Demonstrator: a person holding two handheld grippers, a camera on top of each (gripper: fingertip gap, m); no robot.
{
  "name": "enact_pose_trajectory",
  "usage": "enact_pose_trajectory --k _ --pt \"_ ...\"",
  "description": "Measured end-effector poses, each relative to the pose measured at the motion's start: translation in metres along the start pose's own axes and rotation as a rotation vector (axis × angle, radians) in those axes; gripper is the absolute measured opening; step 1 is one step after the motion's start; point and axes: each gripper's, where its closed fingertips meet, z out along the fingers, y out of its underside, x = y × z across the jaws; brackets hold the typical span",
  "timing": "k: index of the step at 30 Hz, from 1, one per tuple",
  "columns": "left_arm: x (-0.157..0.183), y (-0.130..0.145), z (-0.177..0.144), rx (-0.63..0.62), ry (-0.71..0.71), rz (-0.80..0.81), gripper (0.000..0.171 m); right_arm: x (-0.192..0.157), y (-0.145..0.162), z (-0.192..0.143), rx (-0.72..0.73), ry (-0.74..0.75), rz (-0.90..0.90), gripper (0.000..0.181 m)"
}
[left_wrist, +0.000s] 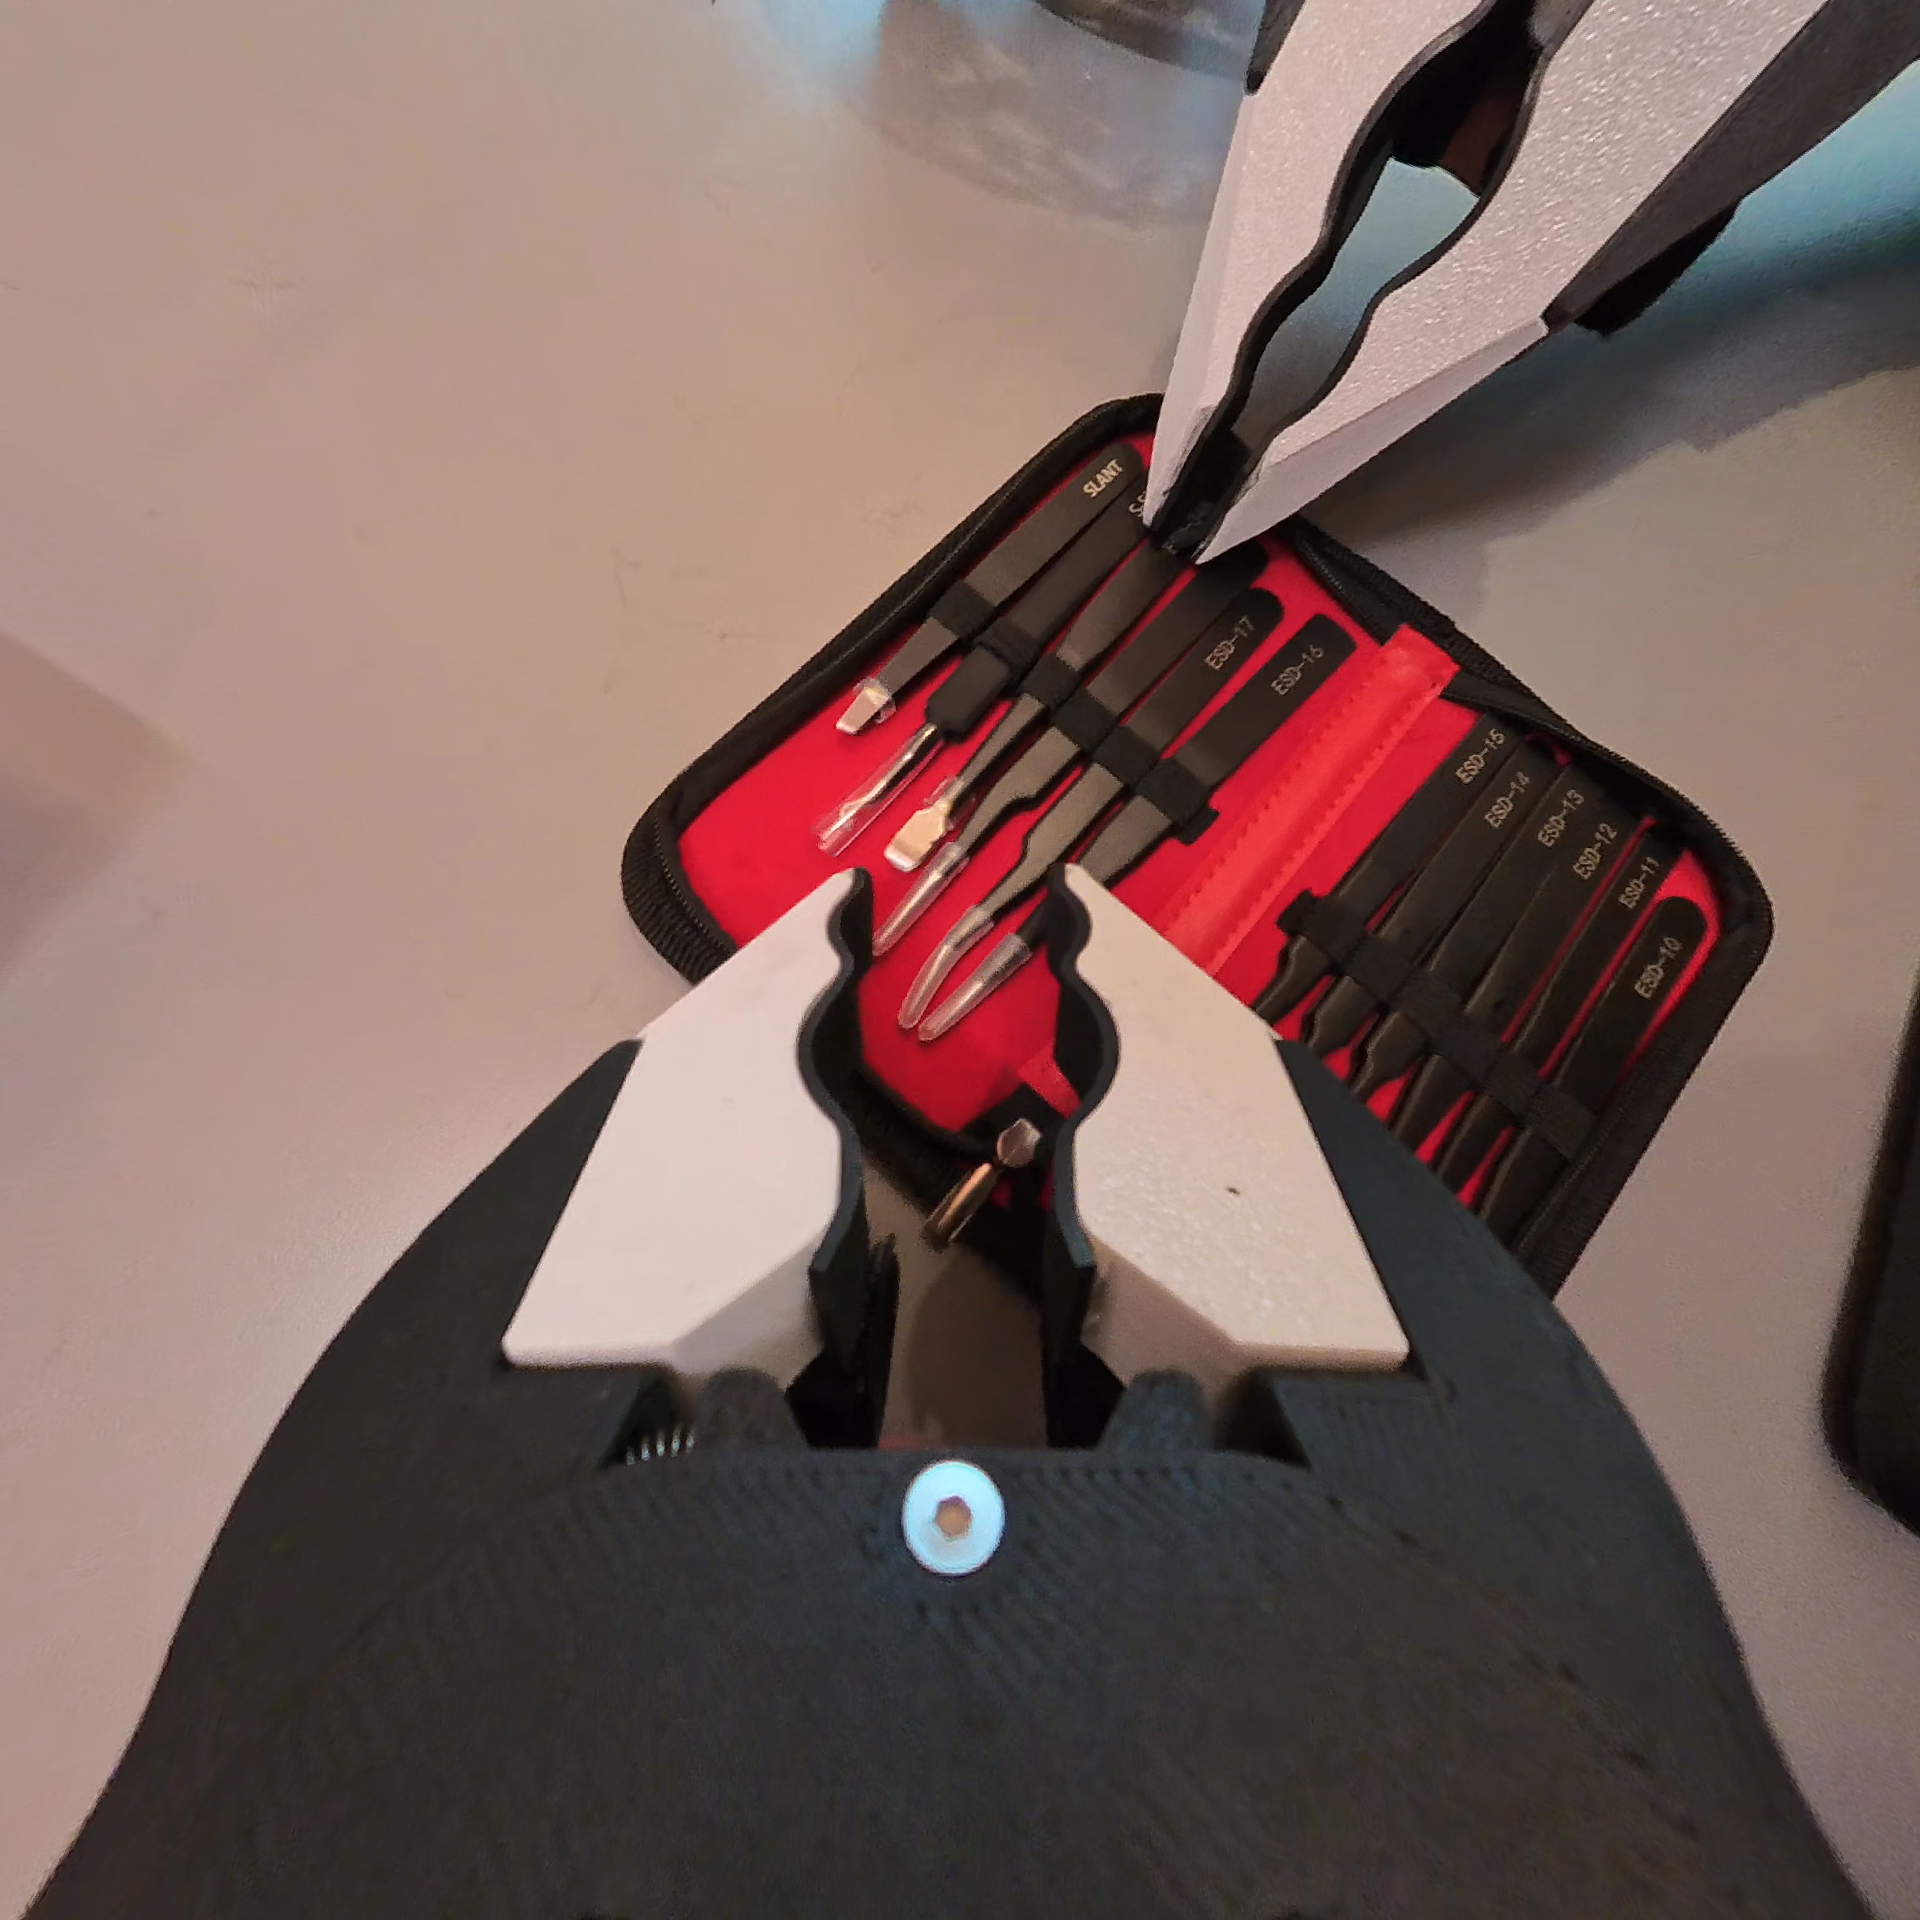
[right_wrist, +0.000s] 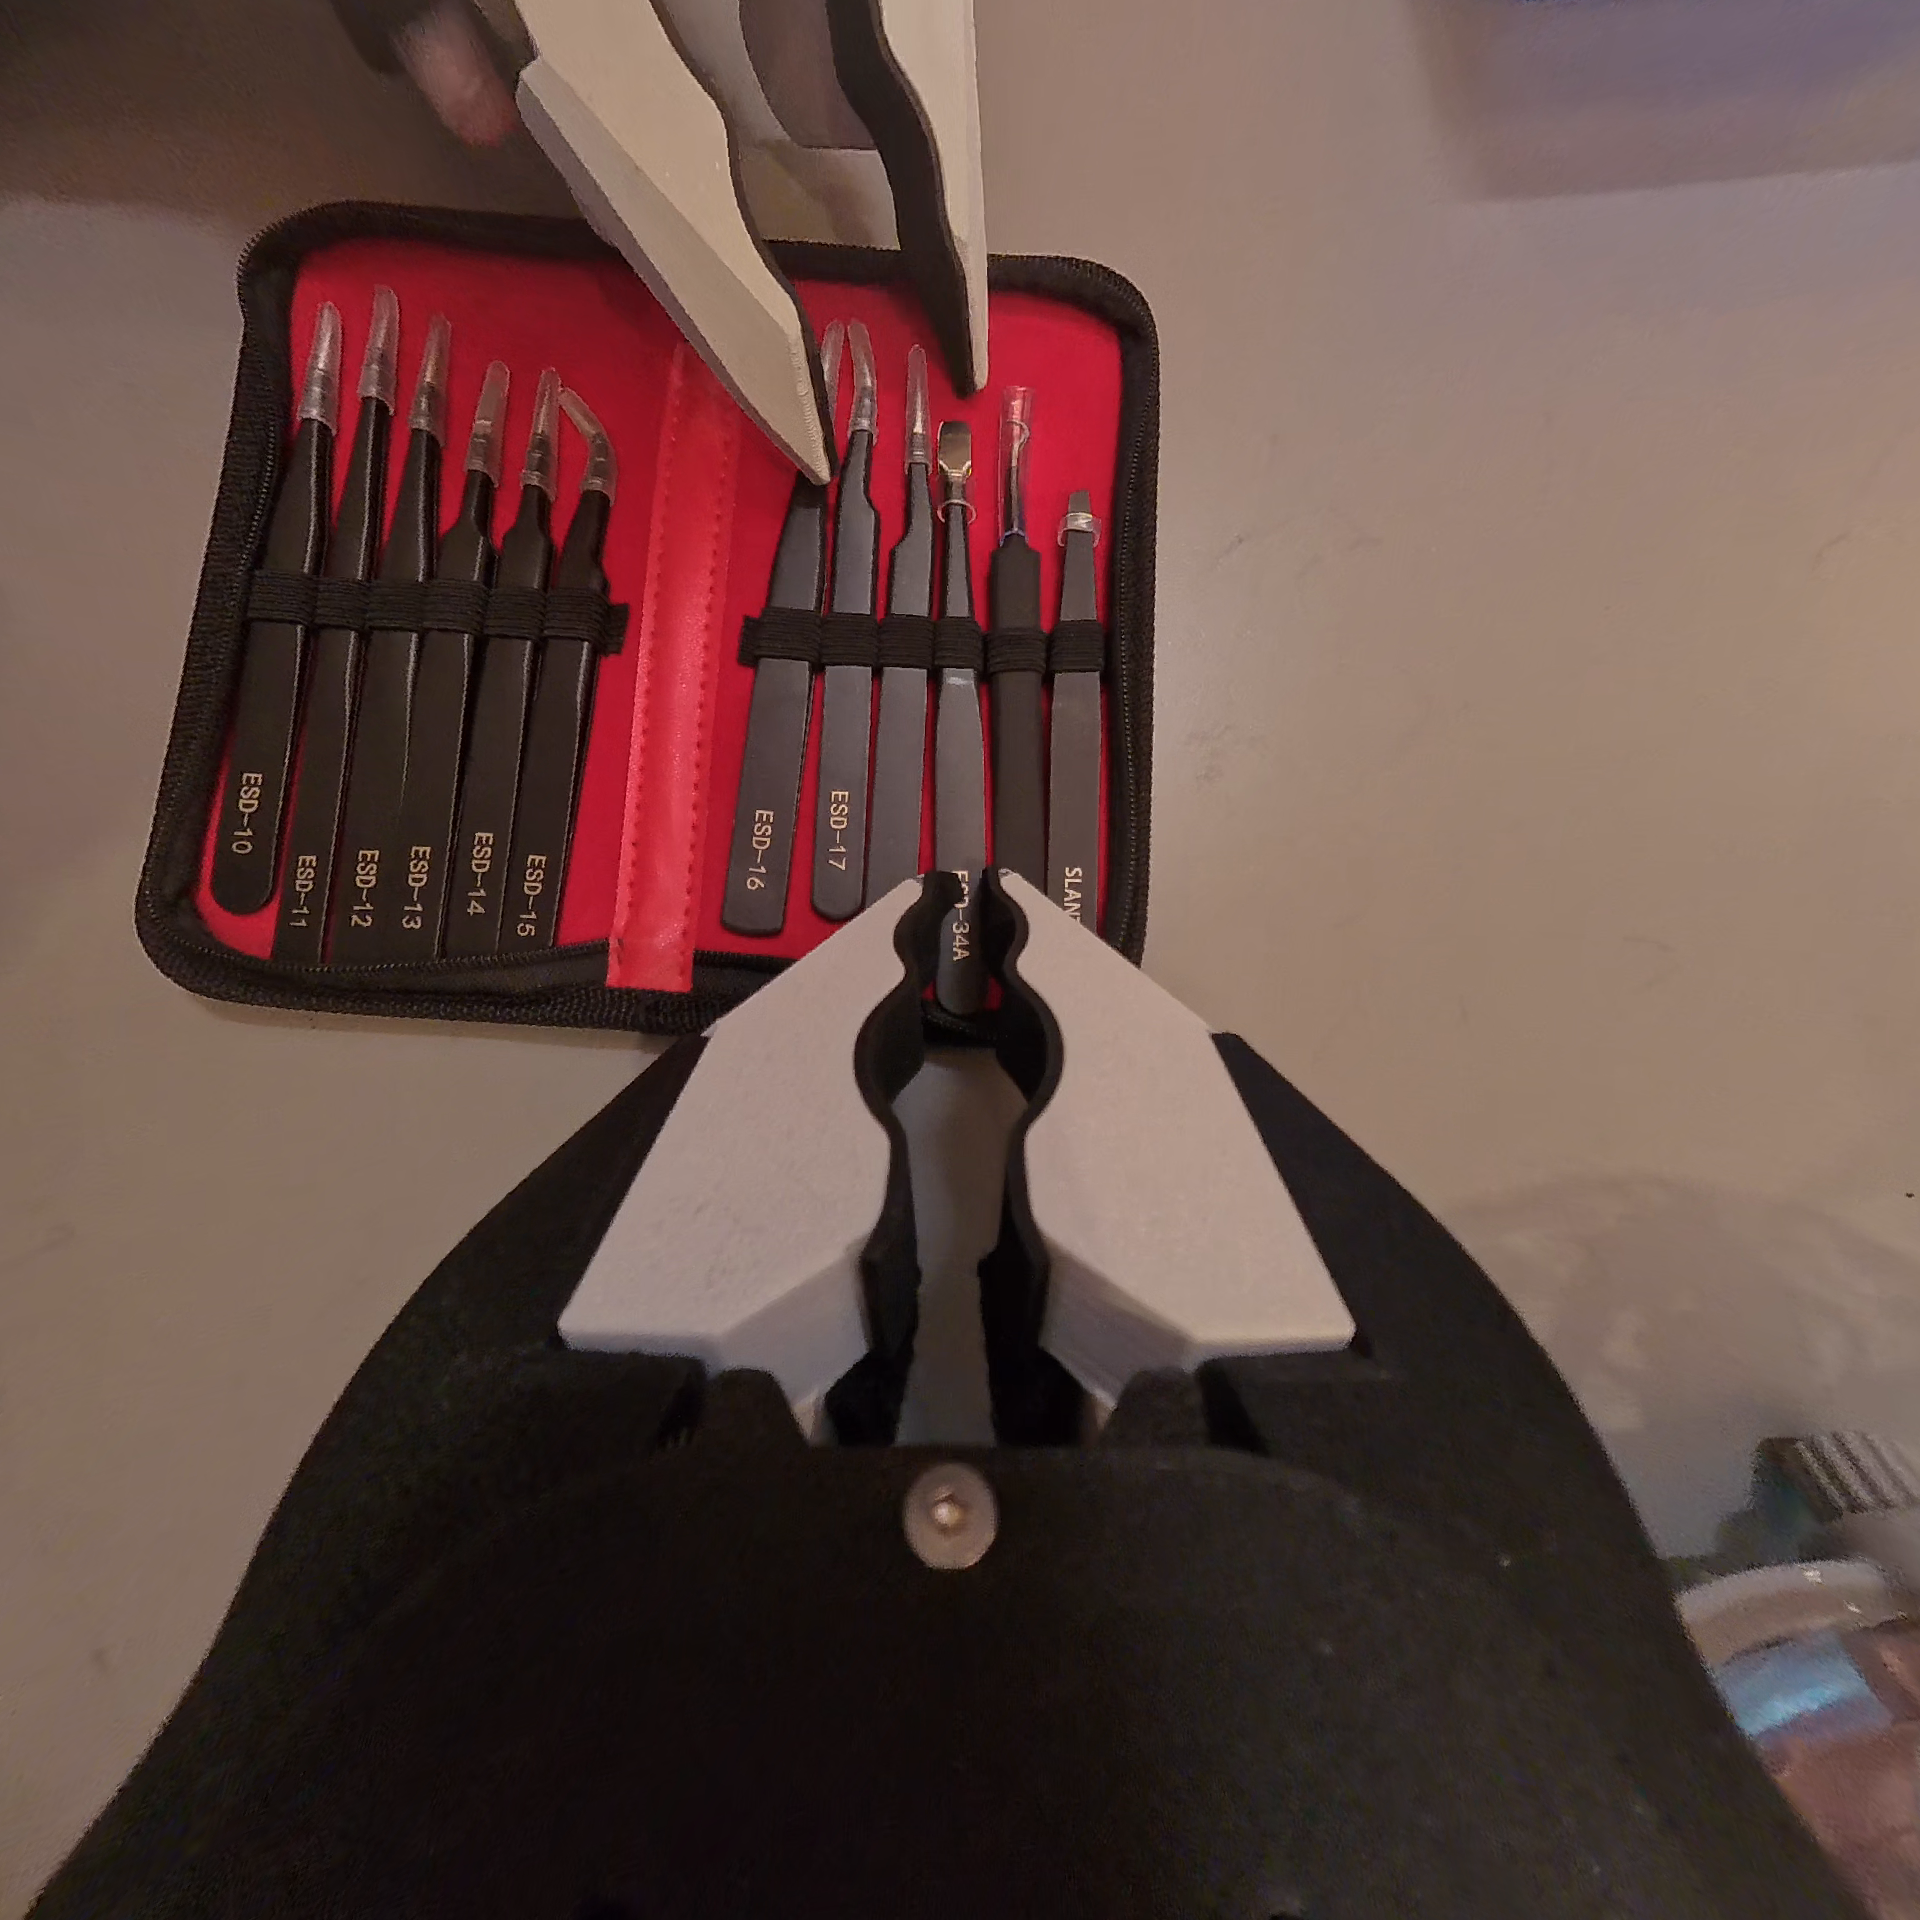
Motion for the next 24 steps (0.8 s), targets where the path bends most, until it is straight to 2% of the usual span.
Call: enact_pose_trajectory --k 12,24 --pt "0.009 -0.006 0.008 -0.008 0.007 0.022 0.037 -0.002 0.003 -0.002 0.016 -0.008 0.010 0.006" --pt "0.014 -0.009 0.012 0.007 0.023 0.030 0.036 -0.005 0.009 -0.007 0.027 0.004 0.034 0.005"
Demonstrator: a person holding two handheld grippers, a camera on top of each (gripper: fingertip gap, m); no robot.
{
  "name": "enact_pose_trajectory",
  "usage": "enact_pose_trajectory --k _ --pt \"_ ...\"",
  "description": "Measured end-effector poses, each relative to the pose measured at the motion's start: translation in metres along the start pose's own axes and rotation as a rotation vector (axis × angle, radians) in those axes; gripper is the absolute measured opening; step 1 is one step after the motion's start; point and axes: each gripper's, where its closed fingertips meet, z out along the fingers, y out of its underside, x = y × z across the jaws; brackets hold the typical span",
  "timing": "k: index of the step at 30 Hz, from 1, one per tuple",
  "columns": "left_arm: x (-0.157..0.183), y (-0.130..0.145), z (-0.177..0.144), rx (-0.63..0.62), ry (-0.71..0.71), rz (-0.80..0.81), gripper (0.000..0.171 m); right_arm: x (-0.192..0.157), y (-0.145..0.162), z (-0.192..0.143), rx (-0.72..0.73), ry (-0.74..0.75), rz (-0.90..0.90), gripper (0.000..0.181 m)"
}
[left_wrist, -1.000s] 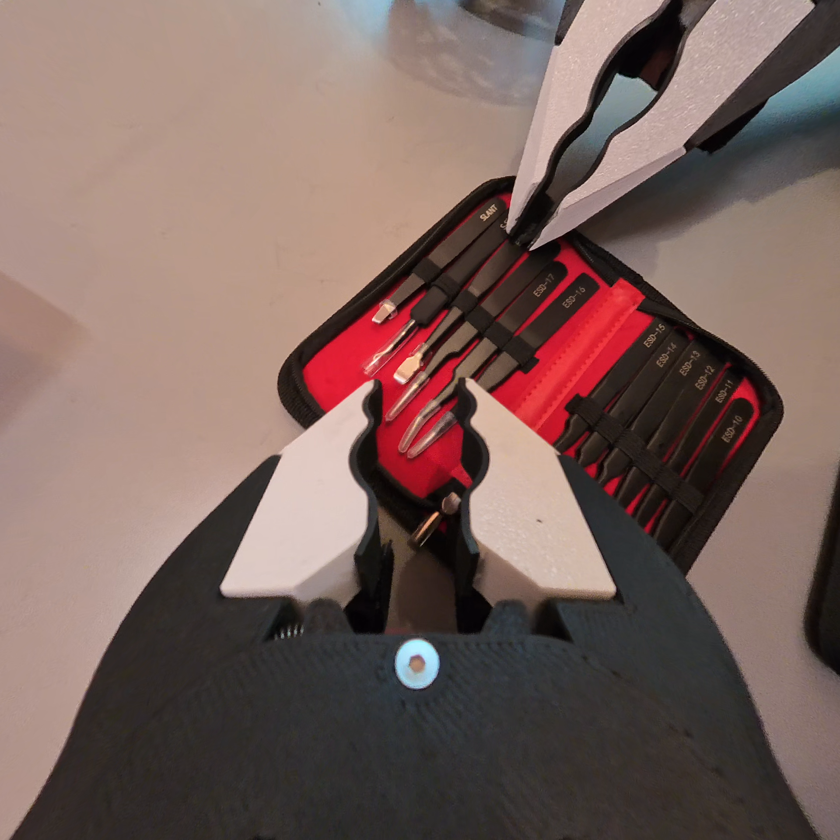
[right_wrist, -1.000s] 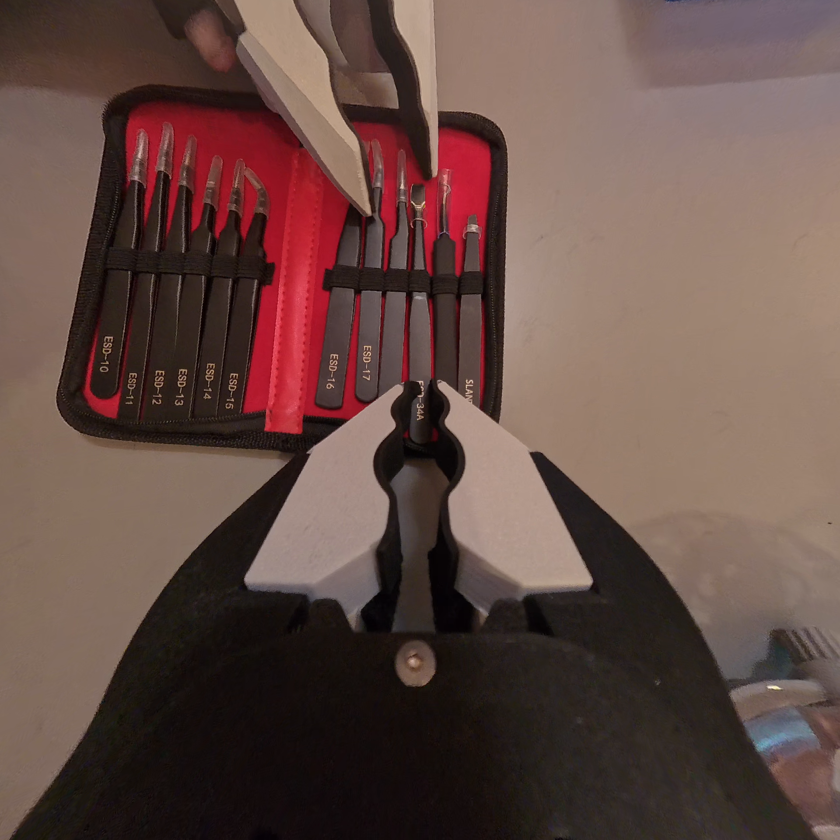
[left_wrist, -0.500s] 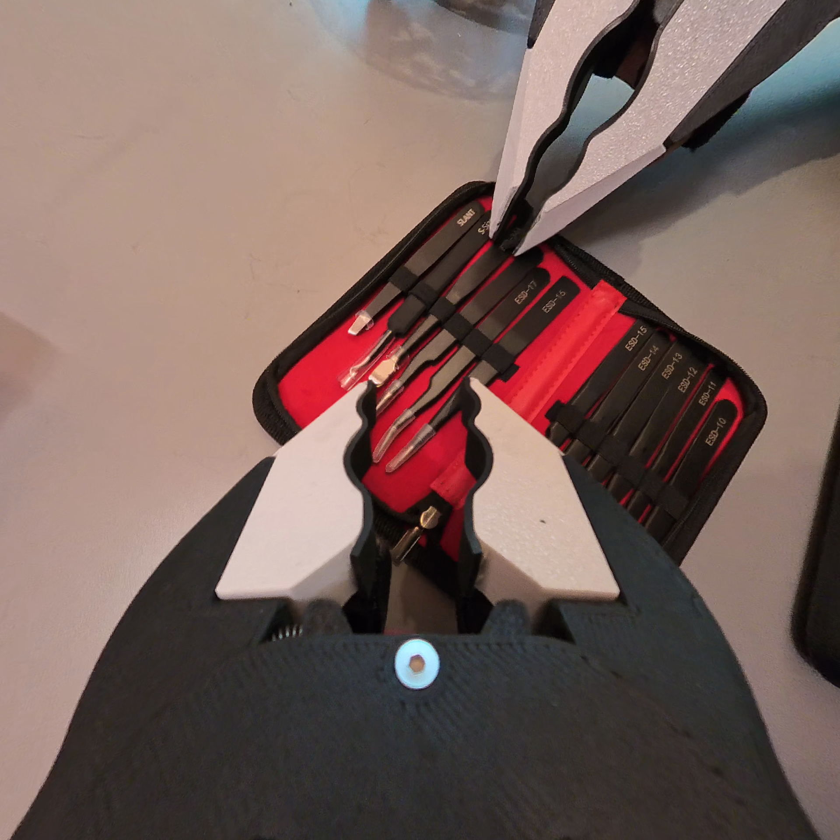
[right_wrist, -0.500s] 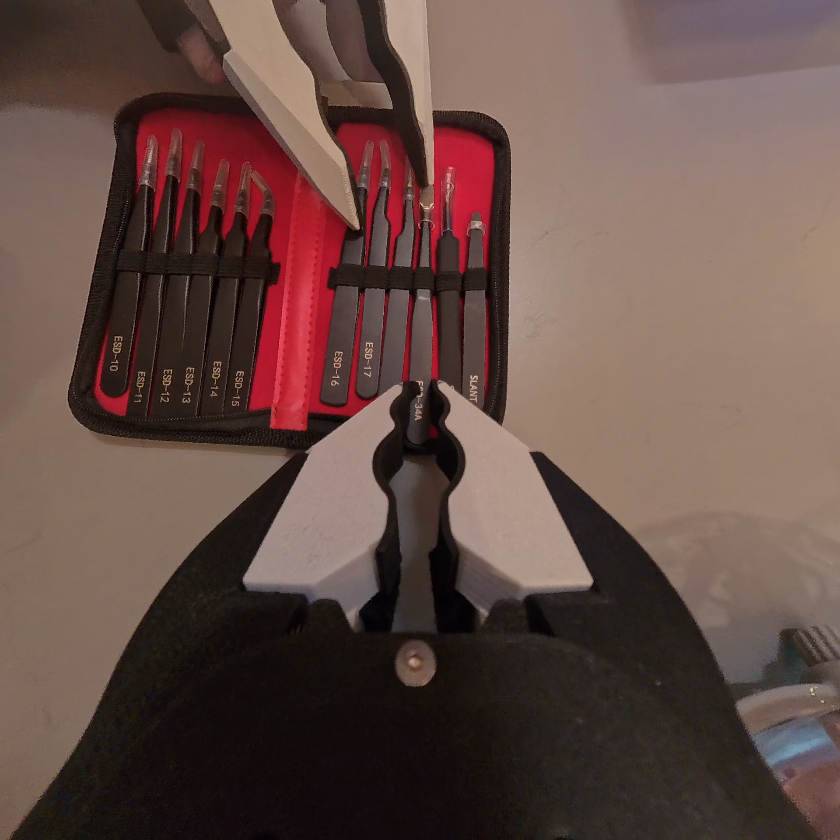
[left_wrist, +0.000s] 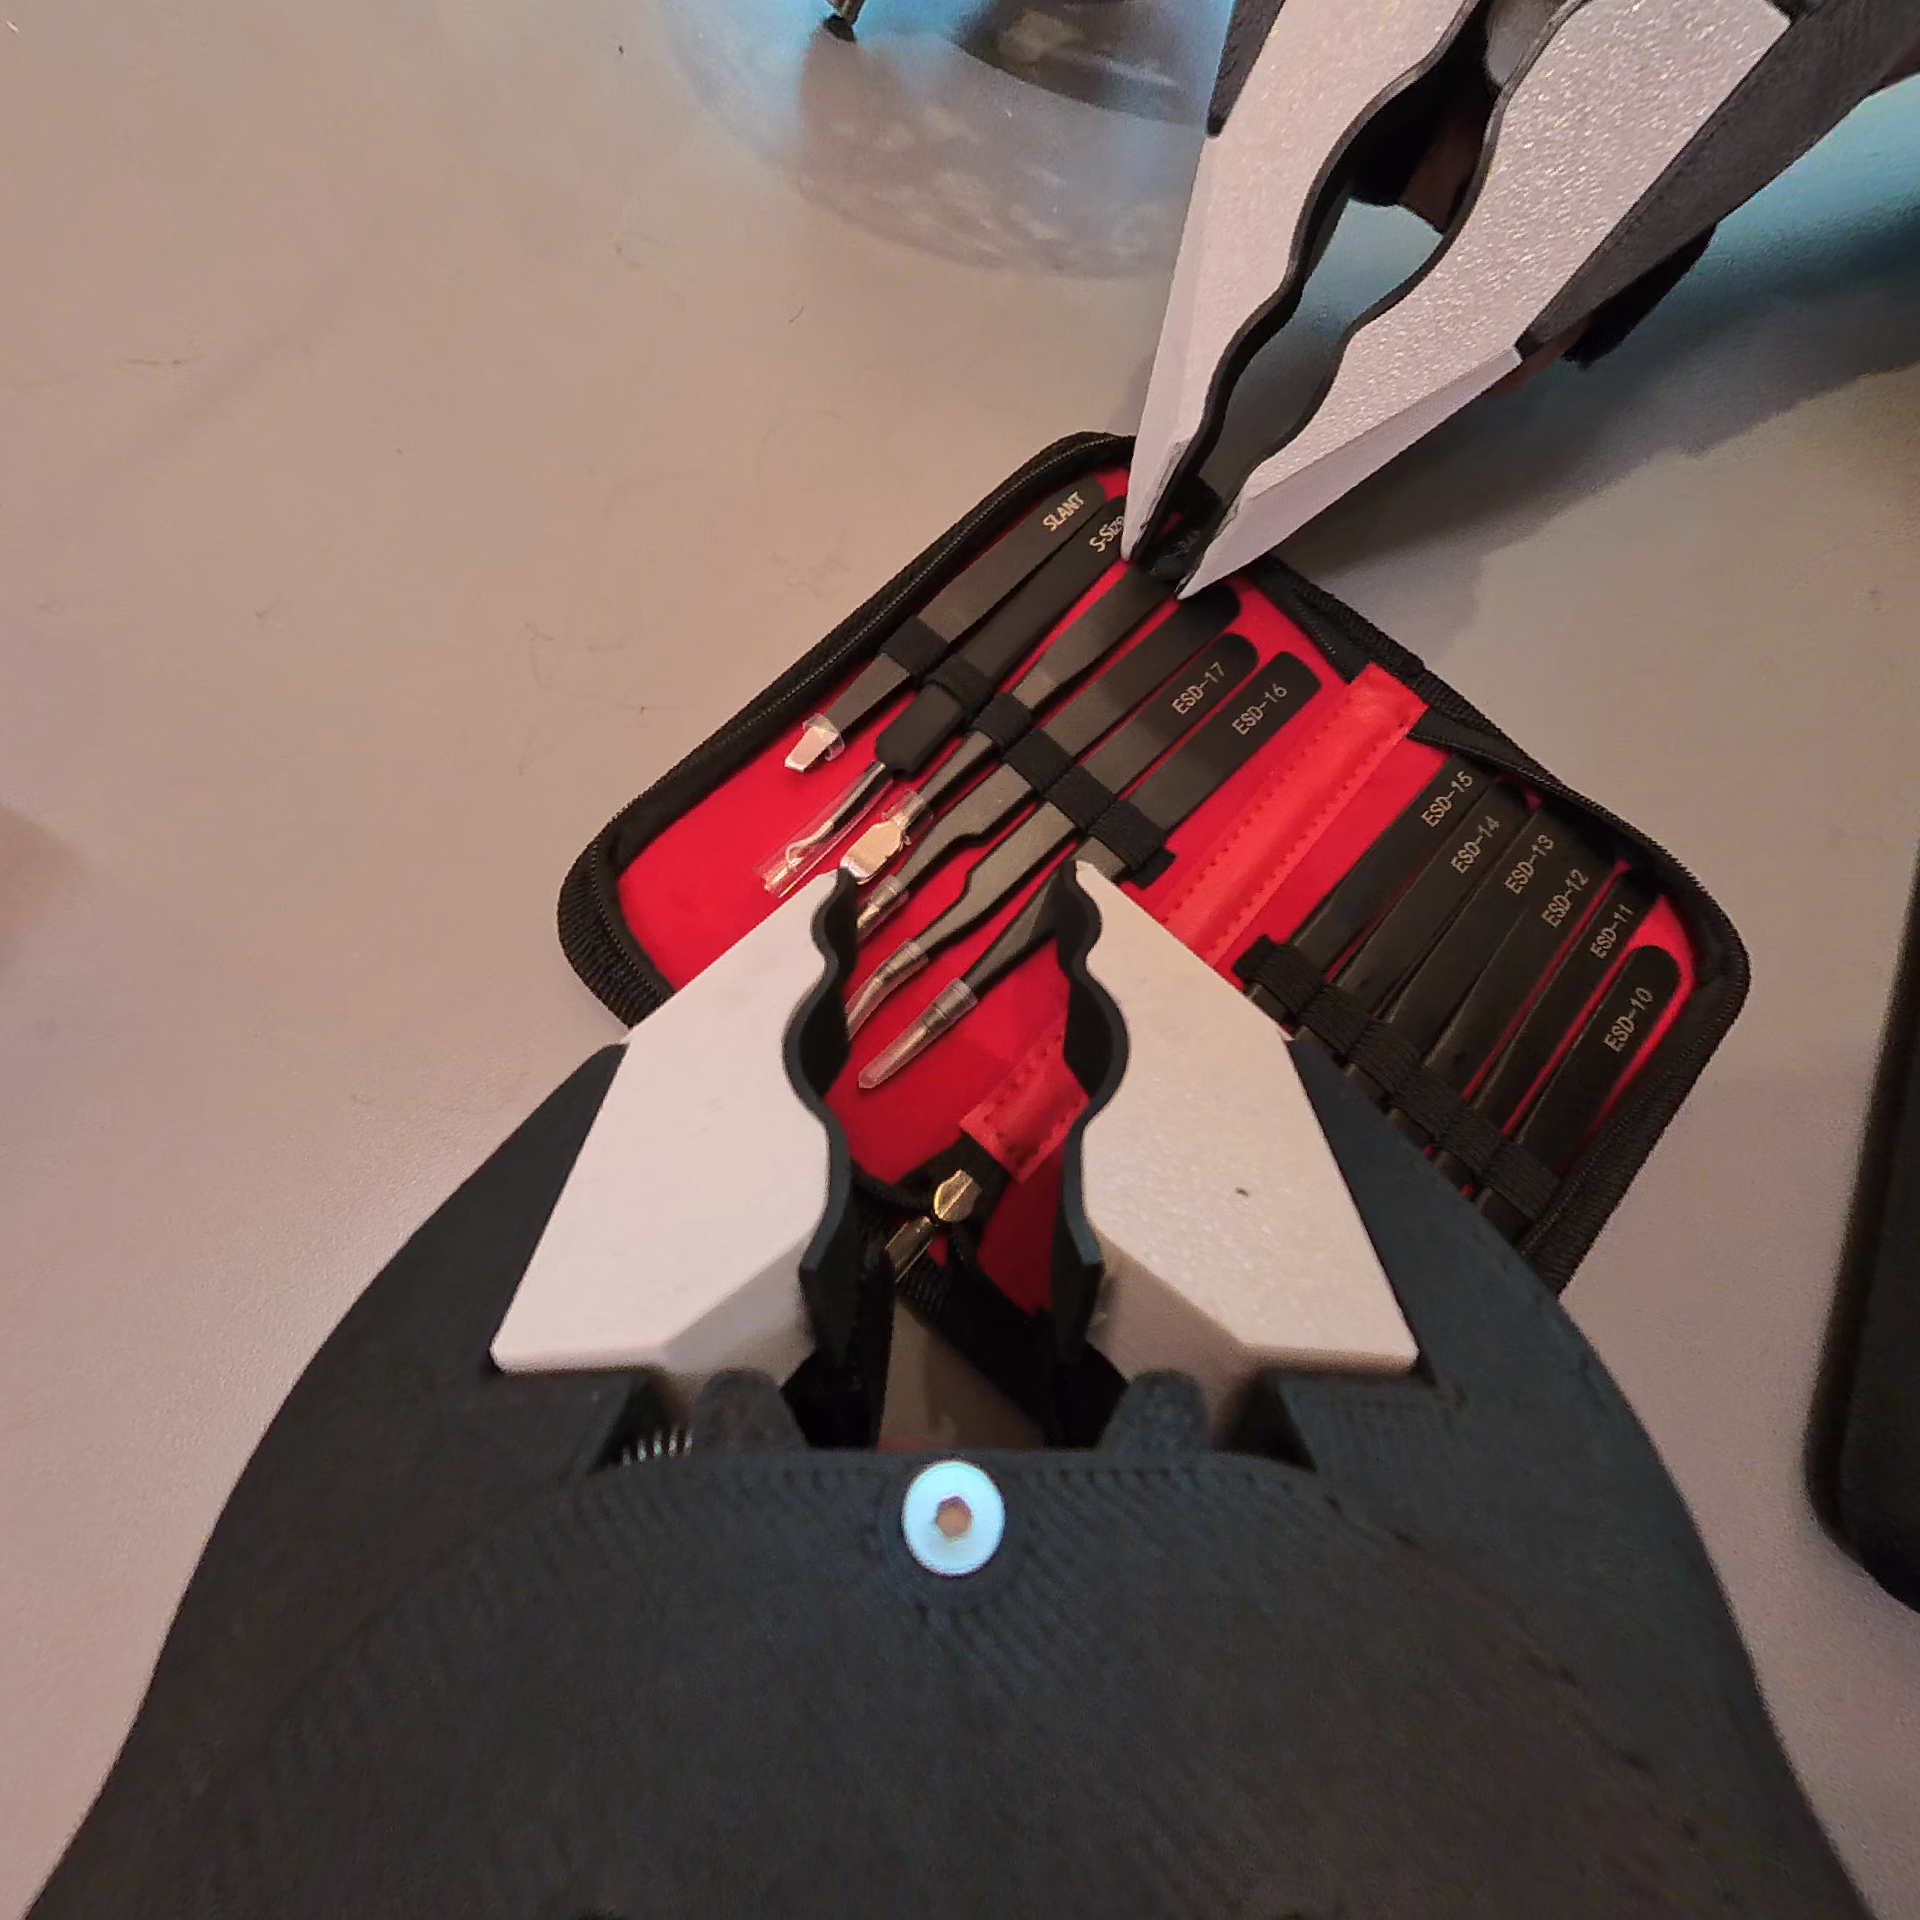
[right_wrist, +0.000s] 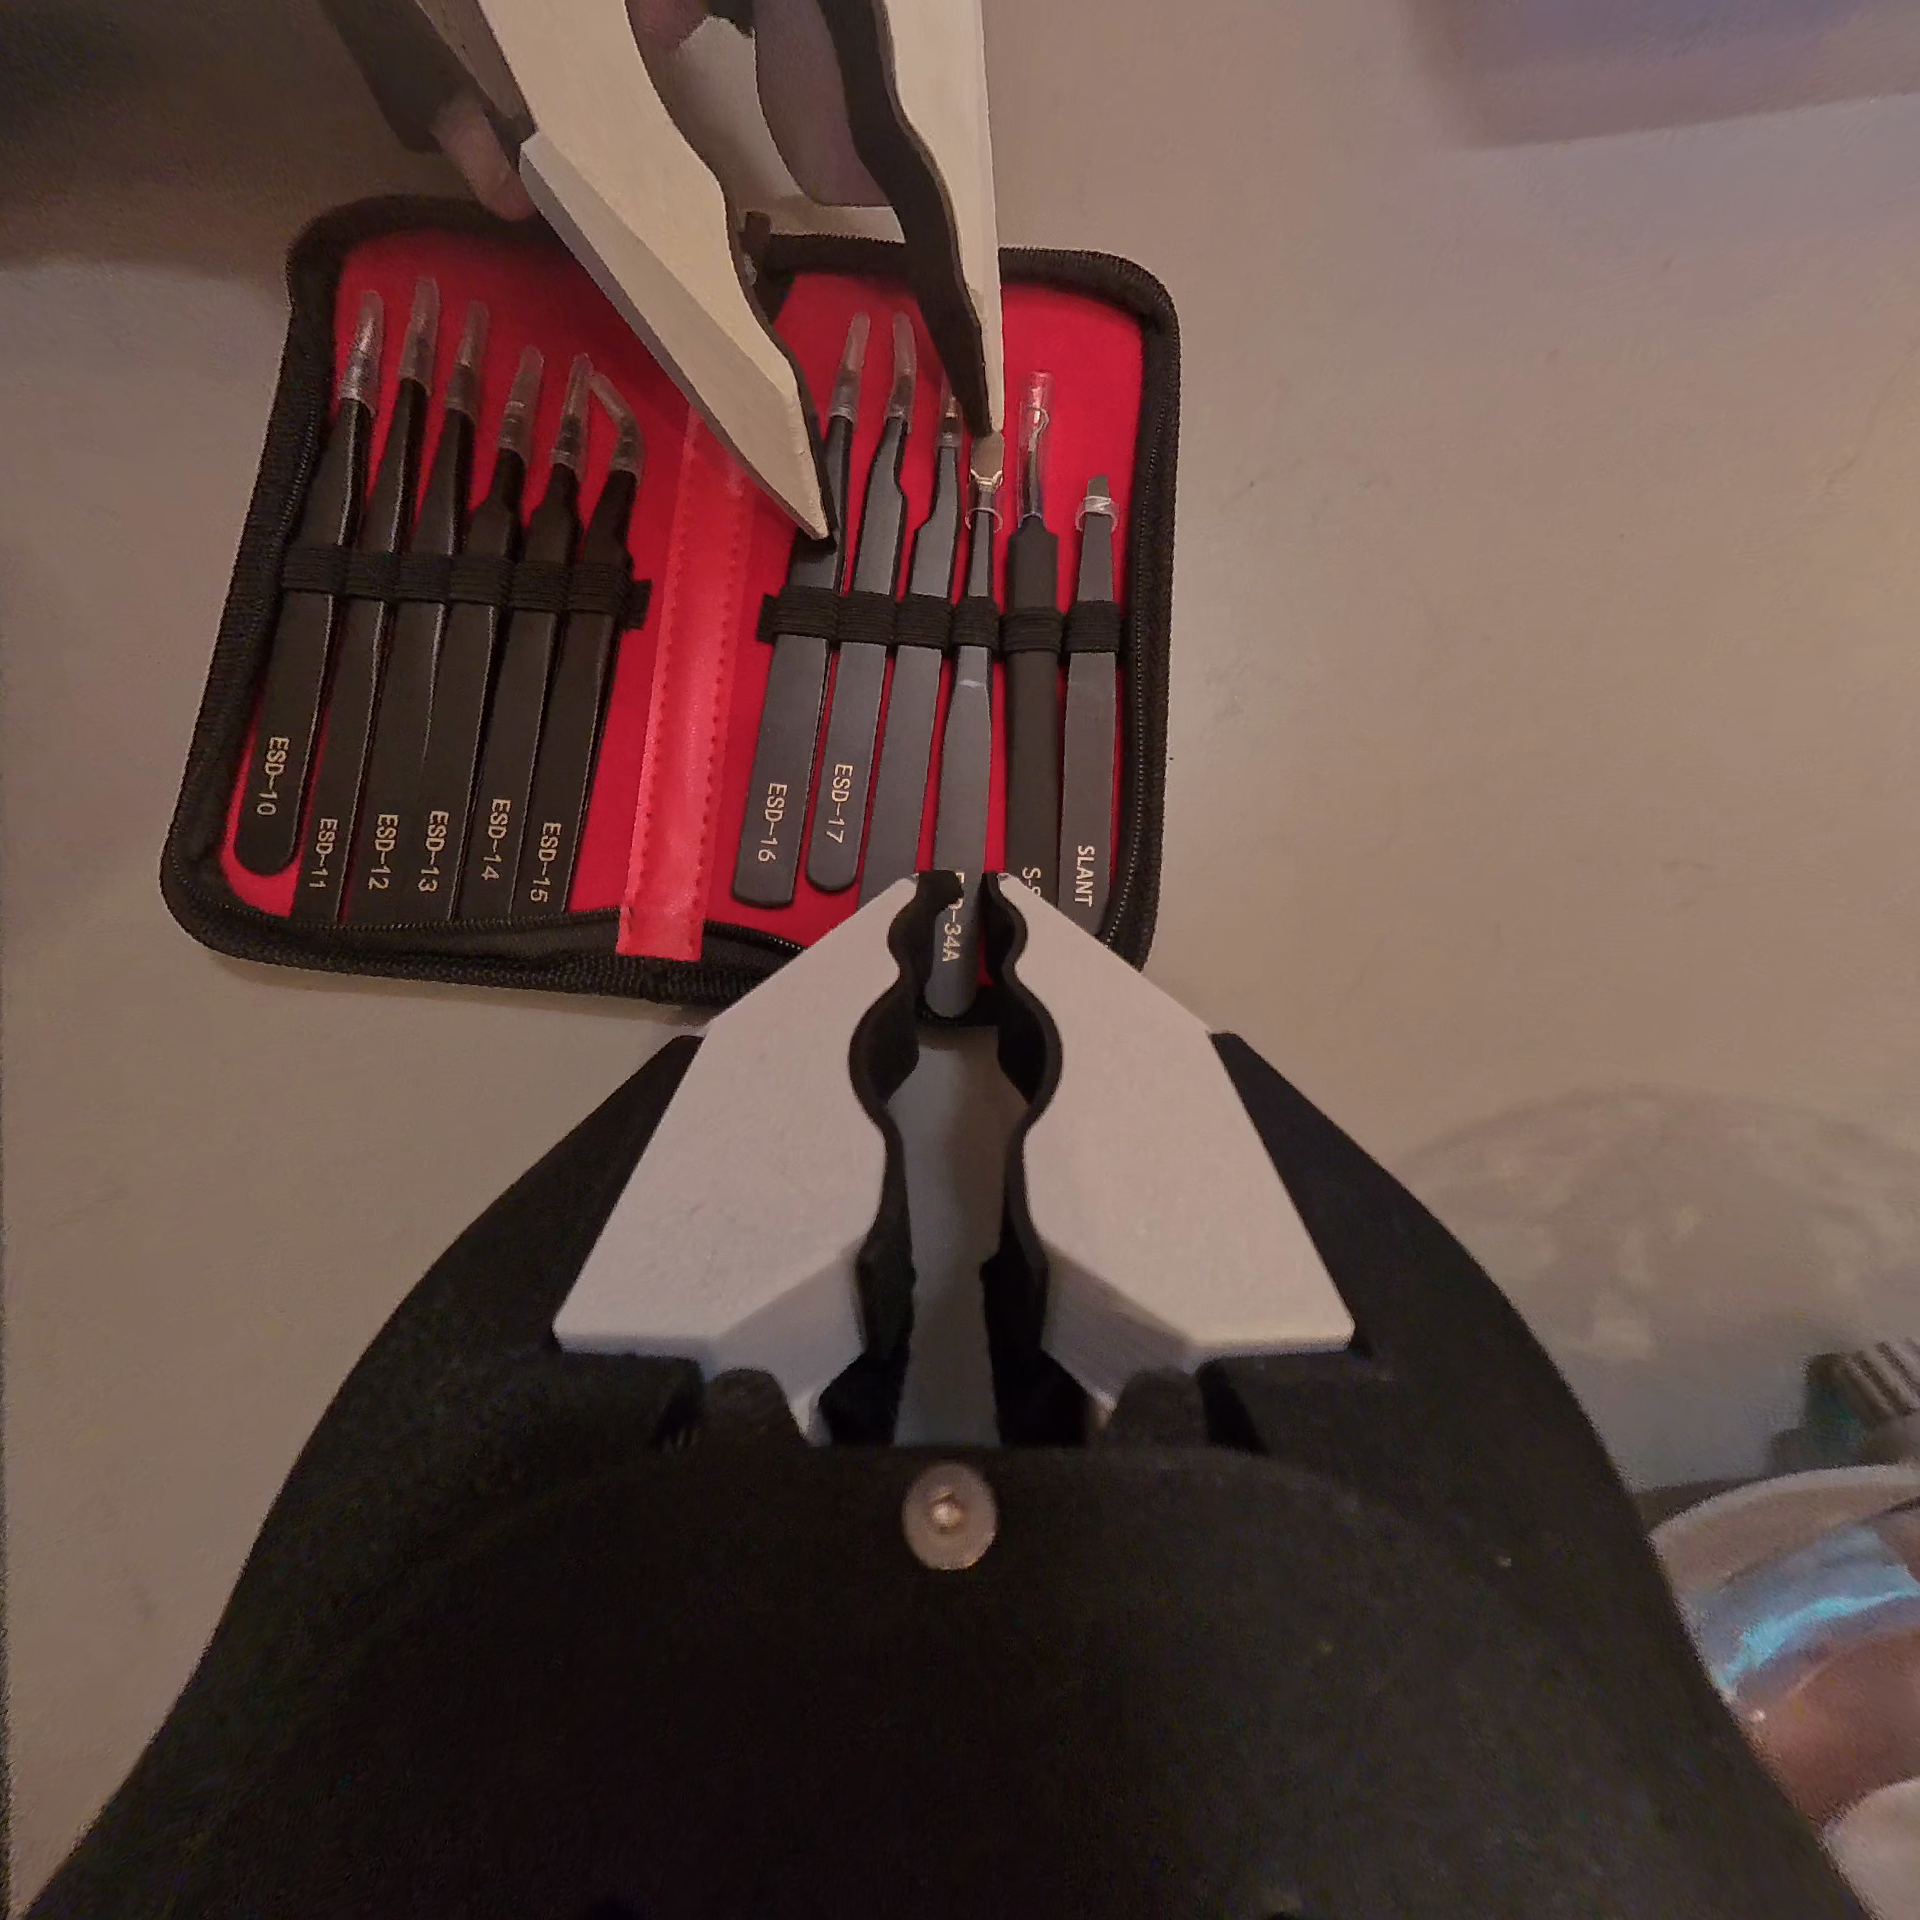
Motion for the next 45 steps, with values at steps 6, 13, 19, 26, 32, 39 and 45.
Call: enact_pose_trajectory --k 6,13,19,26,32,39,45 --pt "0.006 -0.006 0.007 0.018 0.021 0.002 0.030 -0.001 -0.004 0.003 0.025 -0.015 0.022 0.005" --pt "0.007 -0.008 0.010 0.016 0.017 0.016 0.028 -0.001 -0.005 0.005 0.028 -0.013 0.025 0.005" --pt "0.007 -0.007 0.009 0.018 0.017 0.017 0.028 -0.001 -0.004 0.004 0.007 -0.017 0.025 0.005" --pt "0.009 -0.006 0.009 0.016 0.028 0.020 0.026 -0.003 0.001 -0.004 -0.038 -0.015 0.036 0.005" --pt "0.017 -0.008 0.013 0.013 0.065 0.033 0.025 -0.006 0.009 -0.016 -0.068 0.019 0.006 0.004" --pt "0.020 -0.008 0.013 0.018 0.085 0.033 0.021 -0.010 0.015 -0.021 -0.024 0.014 0.042 0.004" --pt "0.020 -0.008 0.013 0.018 0.086 0.030 0.021 -0.024 0.012 -0.022 0.035 -0.021 0.183 0.005"
